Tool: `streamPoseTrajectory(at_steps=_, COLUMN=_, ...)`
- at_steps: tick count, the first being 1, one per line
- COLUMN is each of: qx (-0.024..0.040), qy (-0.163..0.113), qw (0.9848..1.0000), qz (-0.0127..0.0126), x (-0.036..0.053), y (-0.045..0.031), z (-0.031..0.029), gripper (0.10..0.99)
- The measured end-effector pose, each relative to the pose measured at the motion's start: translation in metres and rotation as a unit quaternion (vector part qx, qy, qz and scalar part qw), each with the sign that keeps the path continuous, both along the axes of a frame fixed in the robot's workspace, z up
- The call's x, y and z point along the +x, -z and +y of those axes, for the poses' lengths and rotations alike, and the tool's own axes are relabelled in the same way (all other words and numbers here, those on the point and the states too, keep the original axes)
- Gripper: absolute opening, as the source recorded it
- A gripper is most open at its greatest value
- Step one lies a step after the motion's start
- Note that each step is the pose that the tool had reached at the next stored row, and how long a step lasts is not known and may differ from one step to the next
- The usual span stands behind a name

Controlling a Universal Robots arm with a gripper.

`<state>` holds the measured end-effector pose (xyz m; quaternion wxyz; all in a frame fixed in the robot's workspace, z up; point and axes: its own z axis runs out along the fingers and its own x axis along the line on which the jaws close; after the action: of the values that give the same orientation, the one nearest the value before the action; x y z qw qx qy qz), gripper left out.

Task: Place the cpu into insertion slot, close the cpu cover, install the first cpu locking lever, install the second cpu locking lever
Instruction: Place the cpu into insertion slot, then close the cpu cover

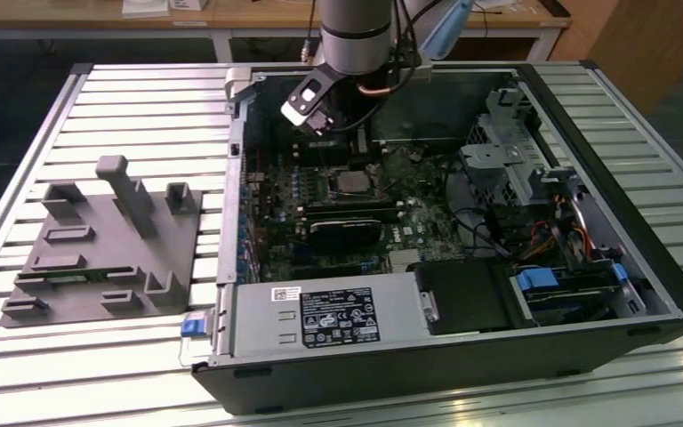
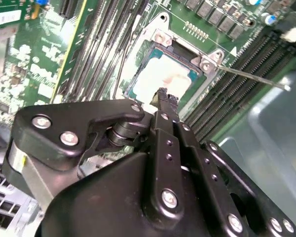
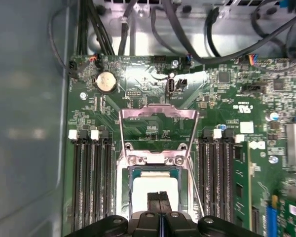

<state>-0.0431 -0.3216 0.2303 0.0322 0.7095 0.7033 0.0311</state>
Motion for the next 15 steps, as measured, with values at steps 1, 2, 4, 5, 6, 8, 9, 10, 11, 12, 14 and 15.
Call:
streamPoseTrajectory(at_steps=1, qx=-0.0001, qy=0.0, qw=1.0, qz=0.0, x=0.0, y=-0.0031, z=0.0, gripper=0.106)
streamPoseTrajectory(at_steps=2, qx=0.0, qy=0.0, qw=1.0, qz=0.0, x=0.0, y=-0.0059, z=0.0, gripper=0.106)
streamPoseTrajectory(at_steps=4, qx=0.0, qy=0.0, qw=1.0, qz=-0.0001, x=0.0, y=-0.011, z=0.0, gripper=0.106)
streamPoseTrajectory(at_steps=5, qx=0.0, qy=0.0, qw=1.0, qz=-0.0001, x=0.0, y=-0.0125, z=0.0, gripper=0.106)
streamPoseTrajectory(at_steps=6, qx=-0.0001, qy=0.0, qw=1.0, qz=-0.0001, x=0.0, y=-0.013, z=0.0, gripper=0.106)
streamPoseTrajectory(at_steps=8, qx=0.0, qy=0.0, qw=1.0, qz=-0.0001, x=0.0, y=-0.0132, z=0.0, gripper=0.106)
streamPoseTrajectory(at_steps=9, qx=0.0, qy=0.0, qw=1.0, qz=-0.0001, x=0.0, y=-0.0134, z=0.0, gripper=0.106)
streamPoseTrajectory(at_steps=10, qx=0.0, qy=0.0, qw=1.0, qz=-0.0001, x=0.0, y=-0.0135, z=0.0, gripper=0.106)
streamPoseTrajectory(at_steps=11, qx=0.0, qy=0.0, qw=1.0, qz=-0.0001, x=0.0, y=-0.0135, z=0.0, gripper=0.106)
streamPoseTrajectory(at_steps=12, qx=-0.0002, qy=0.0, qw=1.0, qz=0.0, x=0.0, y=-0.0138, z=0.0, gripper=0.106)
streamPoseTrajectory(at_steps=14, qx=-0.0001, qy=0.0, qw=1.0, qz=0.0, x=0.0, y=-0.0149, z=0.0, gripper=0.106)
streamPoseTrajectory(at_steps=15, qx=-0.0001, qy=0.0, qw=1.0, qz=-0.0001, x=0.0, y=-0.0156, z=0.0, gripper=0.106)
